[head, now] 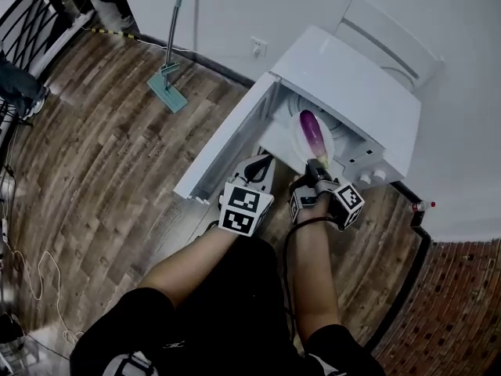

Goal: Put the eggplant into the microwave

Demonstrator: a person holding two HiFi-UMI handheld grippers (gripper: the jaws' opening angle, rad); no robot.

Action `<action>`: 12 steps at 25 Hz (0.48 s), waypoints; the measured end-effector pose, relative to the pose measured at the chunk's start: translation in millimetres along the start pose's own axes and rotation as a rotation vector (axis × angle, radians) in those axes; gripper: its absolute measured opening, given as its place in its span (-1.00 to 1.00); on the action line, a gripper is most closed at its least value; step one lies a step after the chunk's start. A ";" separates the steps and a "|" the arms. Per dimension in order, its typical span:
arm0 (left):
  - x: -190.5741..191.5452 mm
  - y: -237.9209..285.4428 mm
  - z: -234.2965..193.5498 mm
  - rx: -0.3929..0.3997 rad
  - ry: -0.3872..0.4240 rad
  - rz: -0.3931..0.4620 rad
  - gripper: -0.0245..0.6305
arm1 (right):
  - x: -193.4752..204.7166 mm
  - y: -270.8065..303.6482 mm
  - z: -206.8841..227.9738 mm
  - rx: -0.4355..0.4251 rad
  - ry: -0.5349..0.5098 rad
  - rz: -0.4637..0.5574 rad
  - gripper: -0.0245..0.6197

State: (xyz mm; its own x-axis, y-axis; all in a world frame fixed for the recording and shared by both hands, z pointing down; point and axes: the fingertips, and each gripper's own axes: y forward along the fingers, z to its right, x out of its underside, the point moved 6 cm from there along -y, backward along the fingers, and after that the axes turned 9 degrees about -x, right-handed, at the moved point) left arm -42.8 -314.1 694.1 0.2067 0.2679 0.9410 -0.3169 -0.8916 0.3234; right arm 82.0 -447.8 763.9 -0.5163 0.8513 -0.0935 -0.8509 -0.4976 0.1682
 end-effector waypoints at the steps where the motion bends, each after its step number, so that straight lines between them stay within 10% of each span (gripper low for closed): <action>1: 8.3 5.3 -1.8 -0.001 -0.003 0.015 -0.93 | -3.7 9.3 5.0 -0.020 -0.001 0.008 -0.84; 12: 73.8 4.8 3.1 0.026 -0.007 0.042 -0.93 | -41.3 78.5 26.8 -0.072 -0.052 0.076 -0.84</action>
State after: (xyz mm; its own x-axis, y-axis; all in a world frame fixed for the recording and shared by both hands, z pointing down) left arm -26.1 -299.8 764.8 0.2002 0.2276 0.9529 -0.3013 -0.9112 0.2810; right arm 39.1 -517.6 807.3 -0.5754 0.8172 -0.0313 -0.8153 -0.5702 0.1014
